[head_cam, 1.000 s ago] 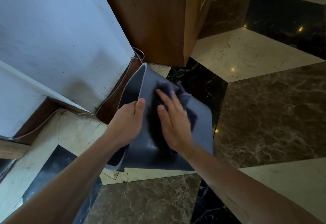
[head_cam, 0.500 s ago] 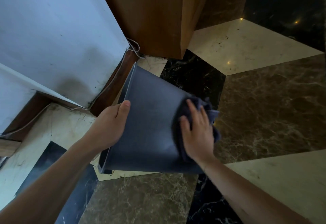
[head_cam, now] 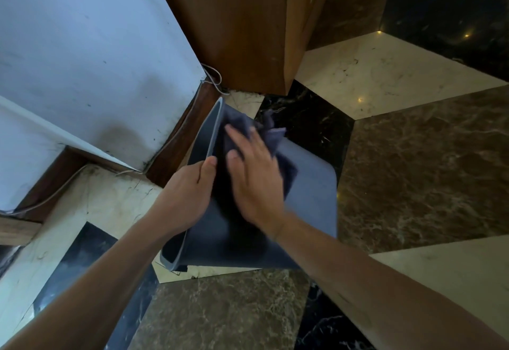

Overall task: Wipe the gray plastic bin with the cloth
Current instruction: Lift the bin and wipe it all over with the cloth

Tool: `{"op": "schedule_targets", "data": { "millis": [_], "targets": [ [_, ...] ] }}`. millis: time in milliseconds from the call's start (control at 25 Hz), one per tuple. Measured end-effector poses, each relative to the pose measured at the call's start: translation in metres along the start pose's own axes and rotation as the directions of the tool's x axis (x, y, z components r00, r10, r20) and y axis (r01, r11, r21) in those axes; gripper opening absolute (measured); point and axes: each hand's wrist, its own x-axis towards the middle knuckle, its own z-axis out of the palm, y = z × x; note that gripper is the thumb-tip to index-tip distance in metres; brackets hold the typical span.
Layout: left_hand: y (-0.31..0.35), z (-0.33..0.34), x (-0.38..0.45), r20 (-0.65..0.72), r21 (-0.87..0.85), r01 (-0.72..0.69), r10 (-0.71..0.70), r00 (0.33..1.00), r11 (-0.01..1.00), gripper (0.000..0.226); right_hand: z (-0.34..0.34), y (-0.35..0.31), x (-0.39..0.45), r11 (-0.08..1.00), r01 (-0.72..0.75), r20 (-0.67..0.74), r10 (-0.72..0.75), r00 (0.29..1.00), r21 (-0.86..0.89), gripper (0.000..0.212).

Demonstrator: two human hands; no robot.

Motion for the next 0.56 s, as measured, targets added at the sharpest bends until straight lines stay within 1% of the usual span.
{"op": "schedule_targets", "data": {
  "millis": [80,120,160,200,240,320,360,440,480,520,560],
  "targets": [
    [-0.008,-0.002,0.000,0.013,0.050,0.029,-0.030,0.999,0.998,0.046,0.009,-0.003,-0.037,0.980,0.158,0.099,-0.146,0.984,-0.122,0.050],
    [-0.014,-0.002,-0.001,0.014,0.075,0.036,-0.037,0.999,0.997,0.050,0.010,0.006,-0.056,0.961,0.208,0.136,-0.185,0.973,-0.183,0.051],
    [-0.020,-0.003,-0.003,0.016,0.090,0.043,-0.045,0.999,0.995,0.056,0.007,0.017,-0.070,0.947,0.232,0.163,-0.198,0.966,-0.223,0.052],
    [-0.026,-0.003,-0.005,0.025,0.090,0.059,-0.062,0.998,0.994,0.063,0.002,0.030,-0.077,0.944,0.220,0.171,-0.181,0.968,-0.245,0.053],
    [-0.030,-0.004,-0.007,0.038,0.074,0.087,-0.090,0.995,0.993,0.067,-0.003,0.043,-0.076,0.953,0.167,0.154,-0.130,0.979,-0.254,0.053],
    [-0.036,-0.007,-0.011,0.074,0.031,0.139,-0.141,0.987,0.990,0.063,-0.016,0.069,-0.060,0.964,-0.033,0.042,0.046,0.998,-0.262,0.054],
    [-0.036,-0.007,-0.012,0.088,0.019,0.151,-0.152,0.984,0.988,0.062,-0.024,0.082,-0.048,0.954,-0.149,-0.029,0.147,0.989,-0.259,0.054],
    [-0.032,-0.007,-0.012,0.097,0.027,0.161,-0.163,0.982,0.987,0.069,-0.039,0.103,-0.027,0.911,-0.349,-0.124,0.329,0.936,-0.221,0.054],
    [-0.031,-0.006,-0.011,0.093,0.036,0.165,-0.168,0.981,0.986,0.073,-0.043,0.109,-0.023,0.892,-0.408,-0.140,0.386,0.912,-0.195,0.054],
    [-0.031,-0.006,-0.010,0.098,0.021,0.174,-0.176,0.980,0.984,0.074,-0.044,0.114,-0.022,0.887,-0.429,-0.140,0.409,0.902,-0.172,0.054],
    [-0.031,-0.006,-0.010,0.131,-0.023,0.194,-0.189,0.973,0.981,0.073,-0.044,0.116,-0.024,0.889,-0.431,-0.135,0.413,0.900,-0.154,0.054]
  ]
}}
